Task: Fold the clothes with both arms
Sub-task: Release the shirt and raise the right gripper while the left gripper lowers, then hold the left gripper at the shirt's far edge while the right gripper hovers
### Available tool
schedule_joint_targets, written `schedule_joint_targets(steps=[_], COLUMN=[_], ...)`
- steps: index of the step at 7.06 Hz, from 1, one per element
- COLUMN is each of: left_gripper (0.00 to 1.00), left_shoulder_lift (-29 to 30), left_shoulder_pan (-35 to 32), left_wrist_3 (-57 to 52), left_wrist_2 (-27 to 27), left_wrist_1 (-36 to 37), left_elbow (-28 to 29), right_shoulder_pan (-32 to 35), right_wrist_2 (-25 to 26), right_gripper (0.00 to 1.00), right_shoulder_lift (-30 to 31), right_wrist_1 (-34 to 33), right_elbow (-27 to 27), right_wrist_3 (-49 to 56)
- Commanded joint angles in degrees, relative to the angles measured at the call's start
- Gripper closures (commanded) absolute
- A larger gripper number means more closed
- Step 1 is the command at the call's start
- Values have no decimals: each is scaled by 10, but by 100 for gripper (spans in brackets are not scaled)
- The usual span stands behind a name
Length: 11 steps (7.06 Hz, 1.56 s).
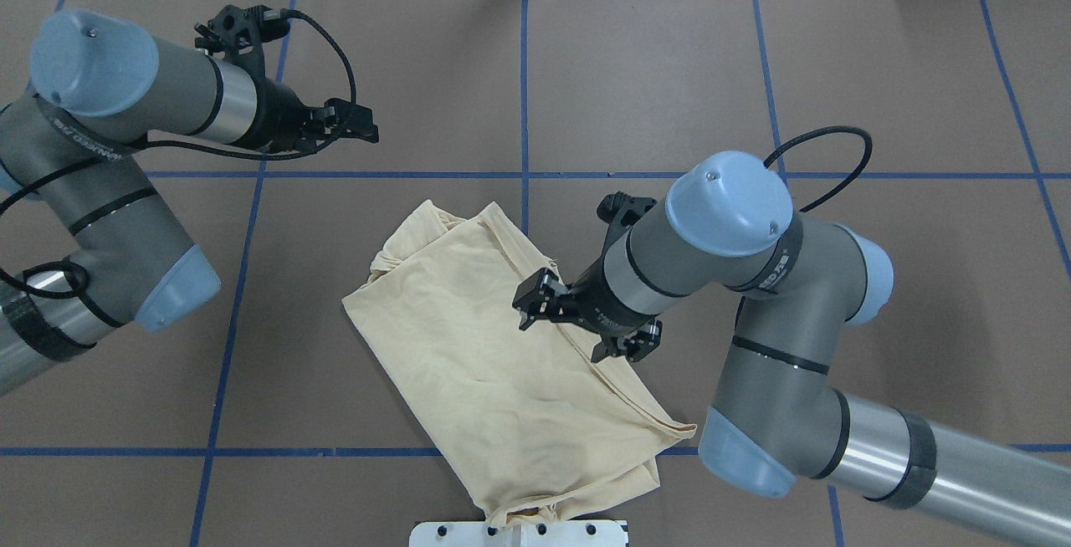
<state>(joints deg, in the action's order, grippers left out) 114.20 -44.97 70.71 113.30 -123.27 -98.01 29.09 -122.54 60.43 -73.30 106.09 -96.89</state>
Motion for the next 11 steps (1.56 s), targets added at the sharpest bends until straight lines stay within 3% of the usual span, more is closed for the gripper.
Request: schedule_joint_targets(steps=[1,3,6,11], left_gripper=[0,0,2,30], left_shoulder_lift=[-15,-34,-56,-57], left_shoulder_pan=[58,133,149,162], left_wrist_3=[70,129,135,133], left_wrist_2=[-17,-87,-98,-101], left_wrist_1=[60,78,80,80], left_elbow=[-36,-29,-22,-19], right_shoulder_pan=[74,128,133,134], right_wrist_2=[0,-5,6,12], right_gripper=[0,0,0,0], right_shoulder_lift=[0,2,2,0], right_wrist_1=[-3,-5,-4,-4], right_elbow=[-2,-13,-17,-21], right_wrist_3=[96,124,134,133])
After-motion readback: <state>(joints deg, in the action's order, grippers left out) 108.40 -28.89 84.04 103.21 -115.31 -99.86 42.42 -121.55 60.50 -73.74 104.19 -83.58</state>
